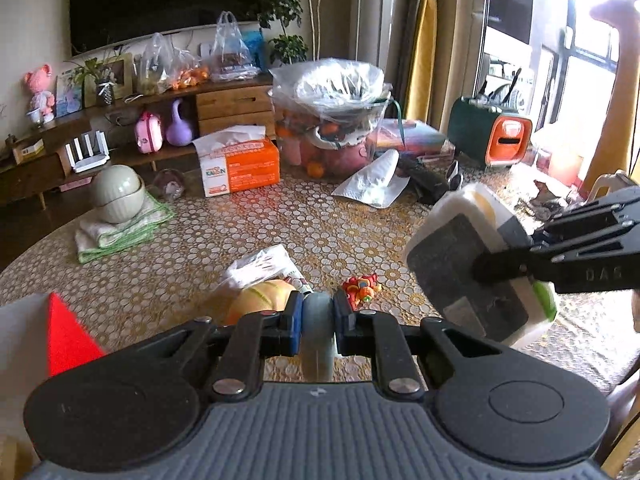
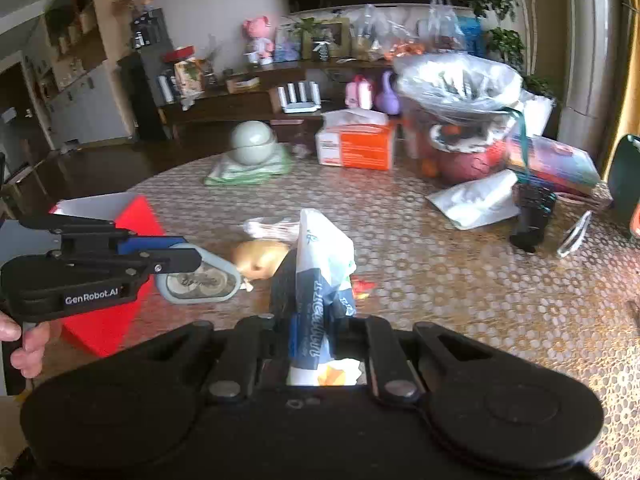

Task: Organize objects
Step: 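Carry the teal device and white packet toward the red box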

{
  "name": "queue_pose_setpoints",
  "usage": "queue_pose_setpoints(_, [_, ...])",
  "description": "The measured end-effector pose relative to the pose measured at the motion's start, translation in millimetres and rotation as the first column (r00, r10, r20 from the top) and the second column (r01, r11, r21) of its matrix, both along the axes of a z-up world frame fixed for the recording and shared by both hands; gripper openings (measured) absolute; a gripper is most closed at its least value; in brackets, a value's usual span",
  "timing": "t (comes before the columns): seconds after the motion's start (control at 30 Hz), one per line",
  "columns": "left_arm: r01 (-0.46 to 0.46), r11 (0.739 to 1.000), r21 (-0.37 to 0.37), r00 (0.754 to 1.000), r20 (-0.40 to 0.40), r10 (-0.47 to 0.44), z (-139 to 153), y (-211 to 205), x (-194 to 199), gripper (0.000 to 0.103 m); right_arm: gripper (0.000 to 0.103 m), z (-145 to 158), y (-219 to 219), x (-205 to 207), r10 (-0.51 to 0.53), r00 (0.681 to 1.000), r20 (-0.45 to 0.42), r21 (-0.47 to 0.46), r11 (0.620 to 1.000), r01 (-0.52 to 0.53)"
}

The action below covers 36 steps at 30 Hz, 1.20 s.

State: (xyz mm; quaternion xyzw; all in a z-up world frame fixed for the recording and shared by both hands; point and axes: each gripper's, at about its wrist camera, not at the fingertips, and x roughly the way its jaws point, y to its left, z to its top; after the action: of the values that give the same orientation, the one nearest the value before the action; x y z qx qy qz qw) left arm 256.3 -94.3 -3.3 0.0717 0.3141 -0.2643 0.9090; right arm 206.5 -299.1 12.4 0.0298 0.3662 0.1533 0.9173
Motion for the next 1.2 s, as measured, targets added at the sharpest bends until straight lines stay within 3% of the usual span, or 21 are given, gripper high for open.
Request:
queue_pose_setpoints(0.23, [-0.035, 0.998, -0.049, 0.999, 0.027, 0.036, 29, 39, -32, 0.015, 0.013, 24, 43, -12, 0.072, 0.997, 0.027, 0.001, 0.997, -0.072])
queue_pose_setpoints(0.67, [-0.149, 0.987, -0.065, 0.983, 0.098, 0.155, 68, 134, -64, 0.015, 0.013, 51, 145, -8, 0.219, 0.973, 0.069, -0.009, 0.976, -0.219])
queue_pose_setpoints(1.0, [-0.258, 0.964, -0.068, 0.957, 0.12, 0.265, 74, 207, -67, 0.015, 0.013, 59, 226, 12, 0.306, 0.949, 0.079, -0.018, 0.952, -0.305])
queue_pose_setpoints(1.2, [-0.329, 0.942, -0.066, 0.936, 0.11, 0.334, 66, 249, -62, 0.015, 0.013, 45, 270, 30, 0.327, 0.944, 0.04, -0.032, 0.945, -0.325])
